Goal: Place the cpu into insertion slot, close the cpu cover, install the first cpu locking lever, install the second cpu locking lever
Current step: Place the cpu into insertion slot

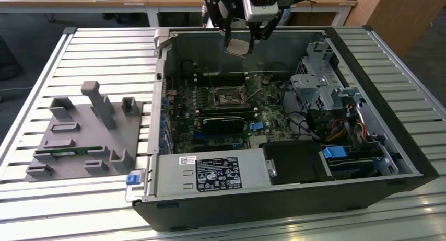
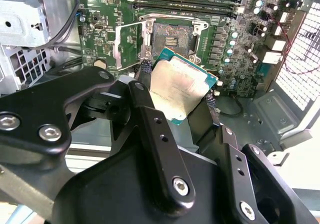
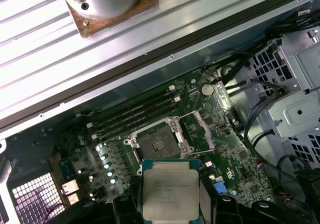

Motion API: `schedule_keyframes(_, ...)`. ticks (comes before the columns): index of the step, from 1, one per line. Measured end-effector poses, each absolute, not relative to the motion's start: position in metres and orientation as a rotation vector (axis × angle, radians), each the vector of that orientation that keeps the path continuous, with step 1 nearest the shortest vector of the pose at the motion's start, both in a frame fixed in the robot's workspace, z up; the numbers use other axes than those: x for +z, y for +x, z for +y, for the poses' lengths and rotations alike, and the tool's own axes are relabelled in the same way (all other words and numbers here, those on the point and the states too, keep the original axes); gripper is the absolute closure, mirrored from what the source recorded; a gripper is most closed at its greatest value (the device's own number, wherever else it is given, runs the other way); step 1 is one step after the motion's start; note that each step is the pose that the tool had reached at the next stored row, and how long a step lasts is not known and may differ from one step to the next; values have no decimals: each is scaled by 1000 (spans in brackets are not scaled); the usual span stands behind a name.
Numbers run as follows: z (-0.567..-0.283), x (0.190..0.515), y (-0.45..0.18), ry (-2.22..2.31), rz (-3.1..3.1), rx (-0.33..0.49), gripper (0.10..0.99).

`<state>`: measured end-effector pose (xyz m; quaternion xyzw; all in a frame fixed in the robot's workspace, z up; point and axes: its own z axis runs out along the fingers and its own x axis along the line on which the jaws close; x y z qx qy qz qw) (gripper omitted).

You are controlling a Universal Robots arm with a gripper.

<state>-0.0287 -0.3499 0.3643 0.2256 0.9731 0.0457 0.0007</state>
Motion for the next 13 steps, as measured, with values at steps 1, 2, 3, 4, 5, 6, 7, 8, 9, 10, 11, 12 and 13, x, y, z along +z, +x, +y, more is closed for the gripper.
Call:
schedule_keyframes(1, -350, 364, -29, 712, 3055, 144, 545)
schedule_keyframes(2, -350, 364, -29, 715, 3054, 144, 545)
schedule_keyframes(3, -350, 364, -29, 718, 3053, 144, 545)
schedule_keyframes(4, -350, 364, -29, 721, 3053, 144, 545)
schedule_keyframes(5, -350, 364, -29, 724, 3052, 144, 545)
schedule_keyframes(6, -350, 364, -29, 727, 3051, 144, 545)
schedule_keyframes(7, -350, 364, -29, 730, 3050, 144, 545)
schedule_keyframes(8, -350, 364, -29, 733, 3049, 144, 545)
schedule_keyframes(9, -350, 364, -29, 736, 3048, 144, 545)
schedule_keyframes(10, -350, 364, -29, 739, 3048, 144, 545)
schedule_keyframes(11, -350, 364, -29, 743, 3047, 144, 545)
schedule_keyframes(12, -350, 364, -29, 746, 3046, 144, 545)
schedule_keyframes(13, -350, 364, -29, 749, 3045, 144, 545)
